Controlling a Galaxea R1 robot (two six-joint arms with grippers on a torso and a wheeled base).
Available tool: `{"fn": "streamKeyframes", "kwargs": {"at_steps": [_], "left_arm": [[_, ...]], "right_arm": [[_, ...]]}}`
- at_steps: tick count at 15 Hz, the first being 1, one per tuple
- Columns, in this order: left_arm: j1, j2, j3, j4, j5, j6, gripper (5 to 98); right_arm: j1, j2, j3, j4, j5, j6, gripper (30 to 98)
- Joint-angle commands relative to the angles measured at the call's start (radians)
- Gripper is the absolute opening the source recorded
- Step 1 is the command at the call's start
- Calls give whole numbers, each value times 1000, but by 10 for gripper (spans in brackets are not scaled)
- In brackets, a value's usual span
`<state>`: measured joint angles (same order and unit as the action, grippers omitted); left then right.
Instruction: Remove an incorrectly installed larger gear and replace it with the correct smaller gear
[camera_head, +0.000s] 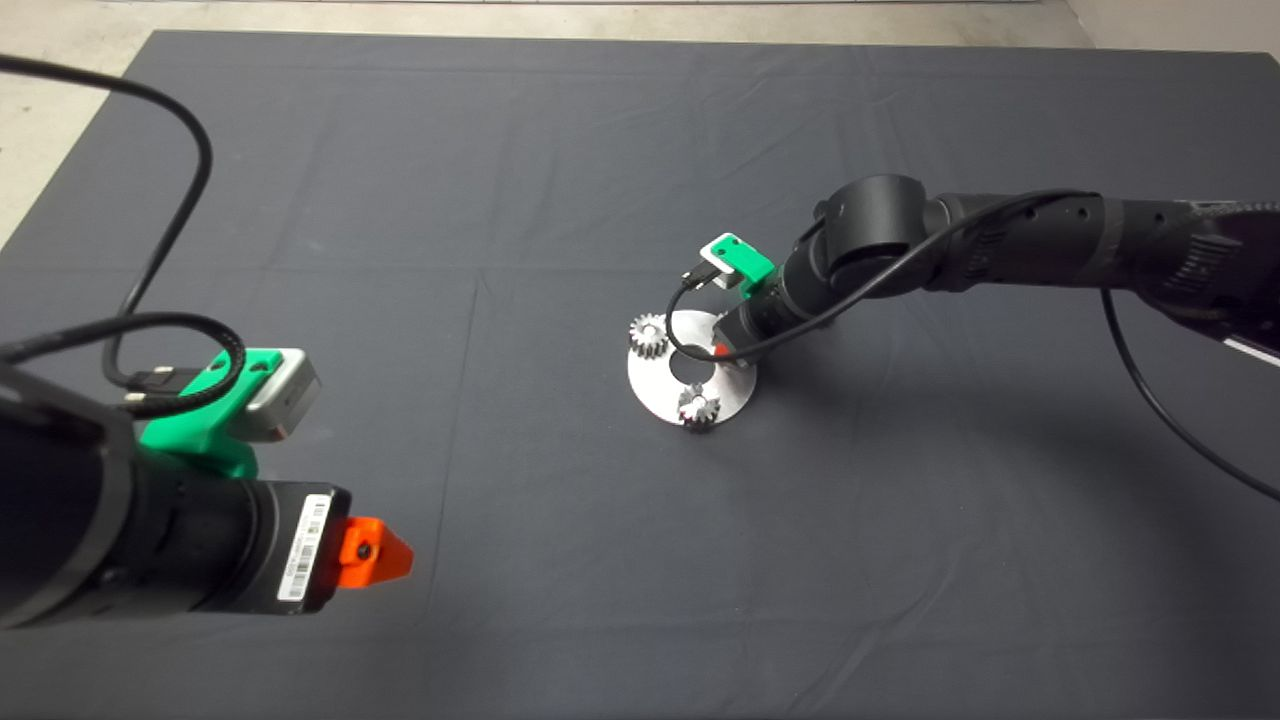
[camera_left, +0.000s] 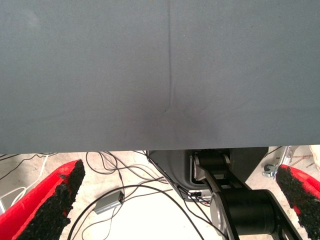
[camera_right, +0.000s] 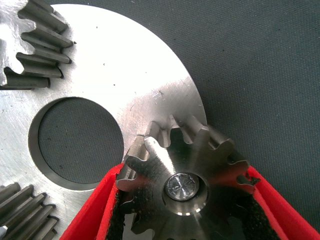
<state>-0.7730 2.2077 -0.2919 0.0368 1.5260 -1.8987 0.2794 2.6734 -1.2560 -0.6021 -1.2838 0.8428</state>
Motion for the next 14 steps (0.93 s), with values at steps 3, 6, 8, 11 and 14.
{"fn": "streamKeyframes", "kwargs": {"at_steps": [3,6,8,11,14], "left_arm": [[-9,-2,17,-15,39,-2,979],[-9,-2,18,-15,39,-2,979],[-9,-2,17,-15,39,-2,979],[-9,-2,17,-15,39,-2,979],[-9,-2,17,-15,39,-2,979]], "right_arm": [[27,-5,28,-27,21,13,486],[39,-5,31,-26,21,13,486],[51,-6,31,-25,20,13,484],[88,-6,61,-21,20,20,483],[110,-8,75,-19,18,35,483]]}}
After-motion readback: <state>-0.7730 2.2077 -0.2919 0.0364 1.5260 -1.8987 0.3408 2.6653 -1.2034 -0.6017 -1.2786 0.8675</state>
